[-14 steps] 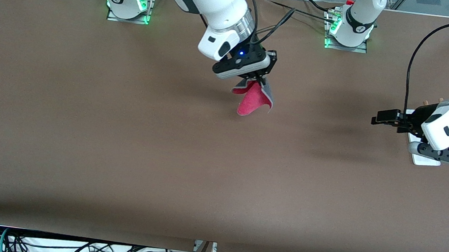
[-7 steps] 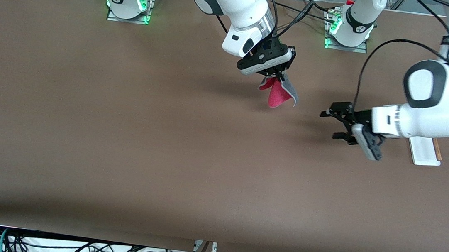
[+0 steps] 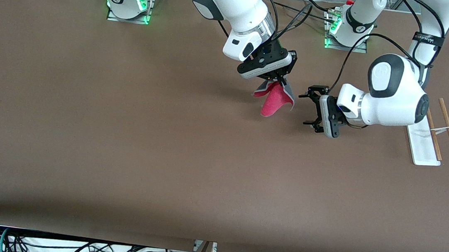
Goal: Pass towel and hang on rack
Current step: 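Hold the towel up with the right gripper while the left gripper grasps it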
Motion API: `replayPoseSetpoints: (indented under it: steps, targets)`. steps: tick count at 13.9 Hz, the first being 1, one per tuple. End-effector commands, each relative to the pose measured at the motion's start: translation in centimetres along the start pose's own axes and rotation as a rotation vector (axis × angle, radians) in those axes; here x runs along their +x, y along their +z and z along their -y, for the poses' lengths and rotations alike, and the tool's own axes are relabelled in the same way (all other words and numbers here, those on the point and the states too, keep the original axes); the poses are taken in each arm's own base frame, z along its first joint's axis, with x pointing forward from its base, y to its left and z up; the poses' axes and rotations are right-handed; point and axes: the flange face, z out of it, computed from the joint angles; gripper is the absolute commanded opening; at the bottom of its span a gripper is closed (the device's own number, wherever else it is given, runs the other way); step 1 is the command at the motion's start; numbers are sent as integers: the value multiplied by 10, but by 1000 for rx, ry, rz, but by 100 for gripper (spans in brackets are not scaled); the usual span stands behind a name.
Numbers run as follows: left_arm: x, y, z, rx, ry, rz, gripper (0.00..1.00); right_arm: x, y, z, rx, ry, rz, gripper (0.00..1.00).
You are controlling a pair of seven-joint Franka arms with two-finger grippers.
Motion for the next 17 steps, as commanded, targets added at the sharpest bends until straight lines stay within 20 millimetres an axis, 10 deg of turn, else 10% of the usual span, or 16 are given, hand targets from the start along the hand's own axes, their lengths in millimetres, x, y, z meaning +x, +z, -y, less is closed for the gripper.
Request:
replayPoseSetpoints:
  steps: [1, 10, 13, 17]
  targets:
    - [0, 4, -26, 14, 78, -13, 100, 5, -4, 6, 6, -22, -22, 0]
    - [41, 8, -42, 65, 134, -77, 96, 9, -8, 7, 12, -34, -32, 0]
    - [45, 3, -42, 76, 152, -71, 10, 8, -8, 7, 12, -40, -30, 0]
    - [46, 3, -45, 94, 190, -19, 0, 9, -5, 5, 10, -41, -28, 0]
